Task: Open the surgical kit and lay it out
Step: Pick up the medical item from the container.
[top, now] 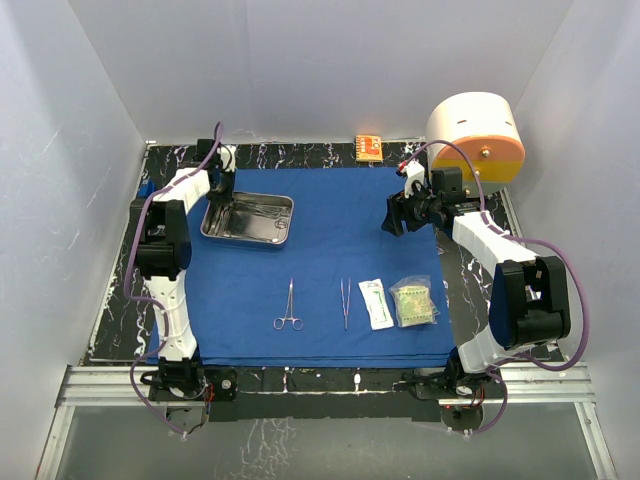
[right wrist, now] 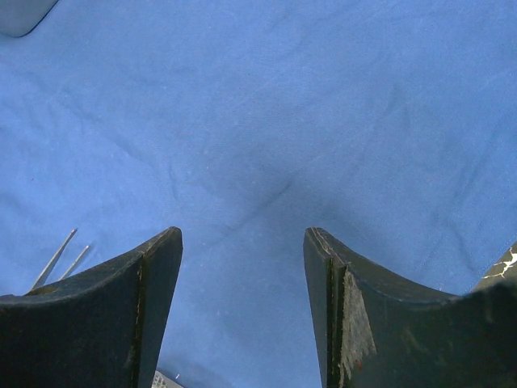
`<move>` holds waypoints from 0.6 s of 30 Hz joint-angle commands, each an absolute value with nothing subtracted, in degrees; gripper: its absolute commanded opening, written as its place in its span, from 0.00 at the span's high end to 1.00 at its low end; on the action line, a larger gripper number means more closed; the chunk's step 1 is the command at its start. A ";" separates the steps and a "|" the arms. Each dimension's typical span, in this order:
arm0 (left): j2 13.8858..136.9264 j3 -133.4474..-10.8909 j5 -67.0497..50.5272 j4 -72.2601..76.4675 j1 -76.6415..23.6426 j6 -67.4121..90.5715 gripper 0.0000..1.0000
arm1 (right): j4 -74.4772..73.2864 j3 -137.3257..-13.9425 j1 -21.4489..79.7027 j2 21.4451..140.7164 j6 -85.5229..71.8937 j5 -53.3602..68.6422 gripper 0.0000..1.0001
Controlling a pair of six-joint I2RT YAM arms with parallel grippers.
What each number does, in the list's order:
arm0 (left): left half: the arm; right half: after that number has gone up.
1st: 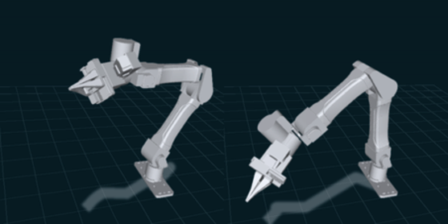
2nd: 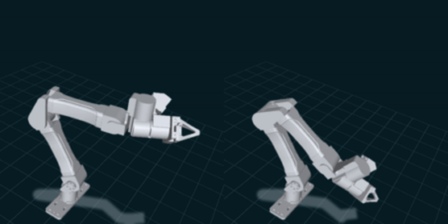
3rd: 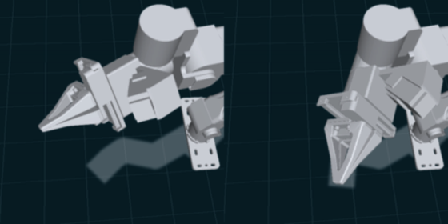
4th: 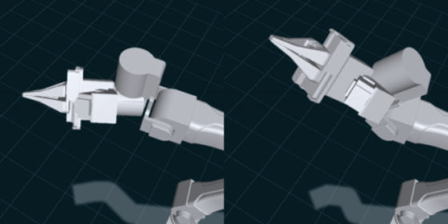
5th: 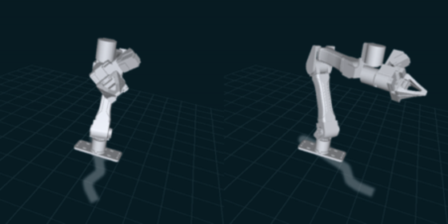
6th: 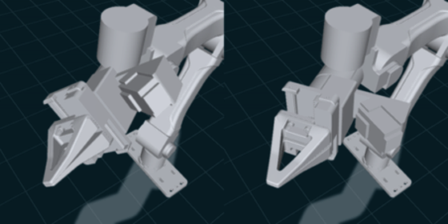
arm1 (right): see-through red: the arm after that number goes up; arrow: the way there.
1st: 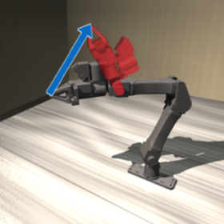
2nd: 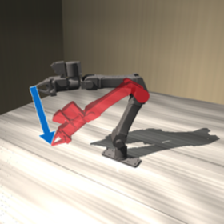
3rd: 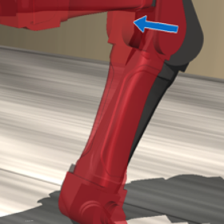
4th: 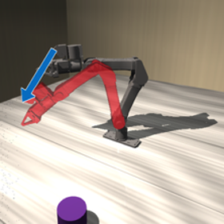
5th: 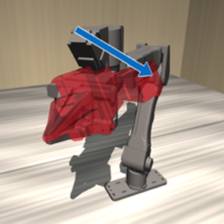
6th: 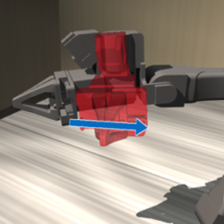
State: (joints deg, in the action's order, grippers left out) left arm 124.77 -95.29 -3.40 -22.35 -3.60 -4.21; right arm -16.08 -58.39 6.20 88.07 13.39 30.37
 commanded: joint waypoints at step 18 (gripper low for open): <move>113.12 -97.16 -6.26 -24.60 -3.69 -3.63 1.00 | -14.15 -59.15 5.89 86.13 13.10 31.11 0.39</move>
